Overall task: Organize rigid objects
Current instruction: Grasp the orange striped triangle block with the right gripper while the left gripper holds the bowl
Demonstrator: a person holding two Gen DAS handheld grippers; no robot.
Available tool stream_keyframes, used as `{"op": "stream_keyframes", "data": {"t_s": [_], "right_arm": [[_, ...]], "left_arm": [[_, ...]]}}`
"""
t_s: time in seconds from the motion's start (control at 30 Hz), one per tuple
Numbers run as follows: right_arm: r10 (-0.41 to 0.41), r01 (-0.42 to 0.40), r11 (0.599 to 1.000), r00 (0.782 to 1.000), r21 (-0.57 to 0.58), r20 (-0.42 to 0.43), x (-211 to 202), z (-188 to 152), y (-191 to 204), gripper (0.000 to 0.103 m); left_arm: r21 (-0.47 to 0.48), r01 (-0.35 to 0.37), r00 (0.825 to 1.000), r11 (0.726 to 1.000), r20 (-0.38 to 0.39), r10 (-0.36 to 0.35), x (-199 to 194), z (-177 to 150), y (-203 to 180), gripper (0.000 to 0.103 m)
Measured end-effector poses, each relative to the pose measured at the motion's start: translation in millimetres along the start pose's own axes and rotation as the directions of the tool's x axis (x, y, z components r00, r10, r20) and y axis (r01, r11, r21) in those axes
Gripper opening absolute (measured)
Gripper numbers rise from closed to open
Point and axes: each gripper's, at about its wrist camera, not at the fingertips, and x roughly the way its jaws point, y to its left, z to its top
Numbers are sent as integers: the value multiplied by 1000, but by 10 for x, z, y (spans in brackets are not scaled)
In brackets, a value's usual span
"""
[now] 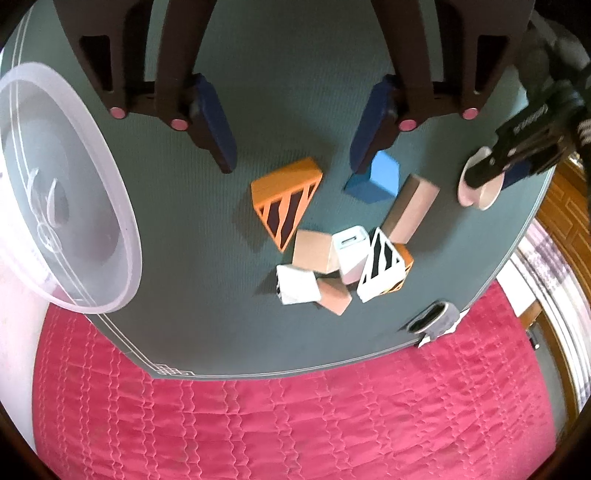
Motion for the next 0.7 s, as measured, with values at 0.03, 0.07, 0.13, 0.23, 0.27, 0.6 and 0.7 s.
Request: {"op": "stream_keyframes", "data": {"t_s": [0.03, 0.07, 0.13, 0.23, 0.27, 0.6, 0.7], "right_arm": [[-9, 9, 1000, 1000, 1, -4, 37, 22, 7, 60], [-15, 15, 1000, 1000, 3, -6, 61, 34, 9, 57], [-31, 31, 1000, 1000, 2, -4, 111, 61, 10, 55], [-57, 57, 998, 998, -2, 7, 142, 90, 22, 49], [-63, 63, 998, 998, -2, 10, 151, 97, 23, 46], [-58, 58, 998, 997, -6, 53, 71, 100, 9, 30], [-47, 48, 999, 995, -4, 84, -37, 105, -5, 30]], "left_arm": [[-1, -1, 1000, 1000, 0, 1, 7, -4, 1, 55], [-1, 0, 1000, 1000, 3, 0, 3, -3, 0, 55], [-3, 5, 1000, 1000, 4, -4, 5, -3, 6, 55], [-8, 12, 1000, 1000, 6, -12, 10, -3, 16, 55], [-9, 15, 1000, 1000, 7, -15, 6, -9, 20, 55], [-9, 11, 1000, 1000, 5, -11, -11, -7, 24, 55], [-9, 6, 1000, 1000, 1, -6, -33, -7, 19, 55]]}}
